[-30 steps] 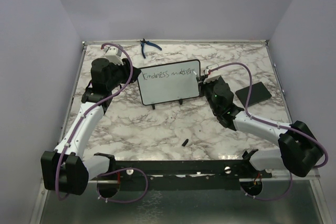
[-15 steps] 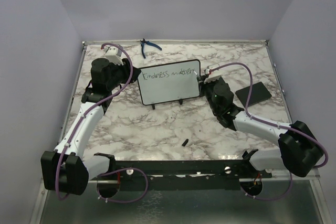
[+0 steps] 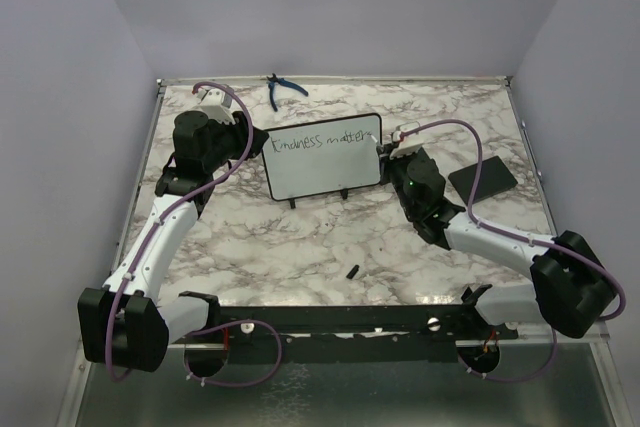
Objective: Write a sentence on the whiteboard
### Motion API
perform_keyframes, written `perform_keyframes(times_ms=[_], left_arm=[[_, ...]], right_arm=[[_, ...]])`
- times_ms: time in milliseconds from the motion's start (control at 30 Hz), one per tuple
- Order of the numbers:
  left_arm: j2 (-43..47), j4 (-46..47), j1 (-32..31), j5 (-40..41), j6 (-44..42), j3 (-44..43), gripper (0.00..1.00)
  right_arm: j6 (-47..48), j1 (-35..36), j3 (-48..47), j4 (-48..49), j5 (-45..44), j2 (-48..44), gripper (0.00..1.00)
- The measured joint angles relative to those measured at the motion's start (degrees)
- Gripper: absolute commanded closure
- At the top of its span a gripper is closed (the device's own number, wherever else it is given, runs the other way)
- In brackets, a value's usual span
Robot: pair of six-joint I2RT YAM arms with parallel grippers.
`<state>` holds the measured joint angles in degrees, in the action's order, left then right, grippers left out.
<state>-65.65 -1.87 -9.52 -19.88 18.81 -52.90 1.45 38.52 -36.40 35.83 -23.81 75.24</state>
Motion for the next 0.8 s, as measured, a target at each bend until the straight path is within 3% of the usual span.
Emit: perform_keyframes(times_ms=[800], left_arm=[[0.0,0.0,0.0,0.0,0.0,0.0,0.65]], right_arm=[[0.1,0.0,0.9,-1.7,1.2,-0.7,1.0]])
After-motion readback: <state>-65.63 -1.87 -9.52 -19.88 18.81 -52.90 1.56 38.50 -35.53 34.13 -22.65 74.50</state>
